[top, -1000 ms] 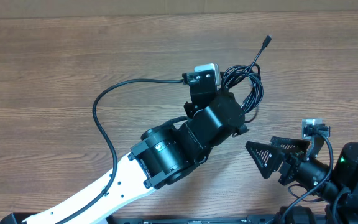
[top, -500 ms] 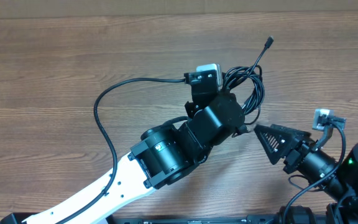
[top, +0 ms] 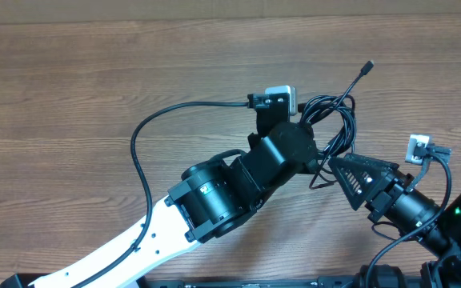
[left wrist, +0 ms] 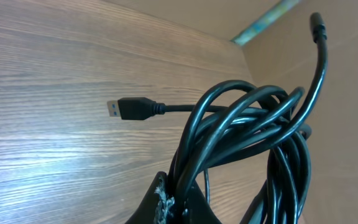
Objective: Untangle cables
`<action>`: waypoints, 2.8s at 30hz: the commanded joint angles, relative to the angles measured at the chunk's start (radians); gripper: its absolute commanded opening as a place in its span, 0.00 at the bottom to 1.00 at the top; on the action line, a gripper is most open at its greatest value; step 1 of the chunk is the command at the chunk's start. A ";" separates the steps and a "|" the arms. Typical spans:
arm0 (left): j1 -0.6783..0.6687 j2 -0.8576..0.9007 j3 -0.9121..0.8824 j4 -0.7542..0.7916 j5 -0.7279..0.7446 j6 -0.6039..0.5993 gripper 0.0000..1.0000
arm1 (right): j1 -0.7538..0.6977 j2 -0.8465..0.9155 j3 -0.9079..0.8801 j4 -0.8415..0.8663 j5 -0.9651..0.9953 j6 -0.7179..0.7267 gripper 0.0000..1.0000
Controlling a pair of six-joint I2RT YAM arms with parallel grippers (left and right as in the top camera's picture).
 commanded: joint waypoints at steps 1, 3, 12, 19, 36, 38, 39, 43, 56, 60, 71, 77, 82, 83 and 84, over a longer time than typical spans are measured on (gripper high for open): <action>0.000 -0.012 0.028 0.019 0.035 0.019 0.04 | 0.005 -0.003 0.011 0.006 -0.022 -0.004 0.70; 0.000 -0.012 0.028 0.024 0.066 0.020 0.04 | 0.005 -0.002 0.011 0.005 -0.008 -0.006 0.71; 0.000 -0.007 0.028 0.027 0.114 0.020 0.04 | 0.005 -0.002 0.011 0.008 0.020 -0.008 0.69; 0.000 -0.006 0.028 0.028 0.133 0.020 0.04 | 0.005 -0.002 0.011 0.009 0.019 -0.034 0.53; 0.000 -0.006 0.028 0.037 0.123 0.043 0.04 | 0.005 -0.002 0.011 -0.011 0.061 -0.082 0.11; 0.000 -0.006 0.028 0.038 0.123 0.043 0.04 | 0.005 -0.002 0.011 -0.015 0.061 -0.082 0.06; 0.000 -0.006 0.028 0.038 0.124 0.043 0.04 | 0.005 -0.002 0.011 -0.015 0.061 -0.082 0.05; 0.000 -0.006 0.028 0.038 0.123 0.047 0.04 | 0.005 -0.002 0.011 -0.015 0.064 -0.082 0.04; 0.001 -0.006 0.028 0.040 -0.128 0.051 0.04 | 0.005 -0.002 0.011 -0.092 0.060 -0.098 0.04; 0.001 -0.006 0.028 0.071 -0.164 0.014 0.04 | 0.005 -0.002 0.011 -0.158 0.062 -0.139 0.04; 0.001 -0.006 0.028 0.083 -0.165 0.126 0.04 | 0.005 -0.002 0.011 -0.187 0.085 -0.134 0.43; -0.001 -0.006 0.028 0.076 -0.131 0.238 0.04 | 0.005 -0.002 0.011 -0.065 0.014 -0.132 0.72; -0.001 -0.006 0.028 0.076 -0.076 0.287 0.04 | 0.005 -0.002 0.011 0.029 0.014 -0.079 0.71; -0.001 -0.005 0.028 0.076 -0.072 0.287 0.04 | 0.005 -0.002 0.011 0.037 0.014 -0.073 0.71; -0.001 -0.004 0.028 0.076 -0.062 0.287 0.04 | 0.005 -0.002 0.011 0.053 0.006 -0.074 0.69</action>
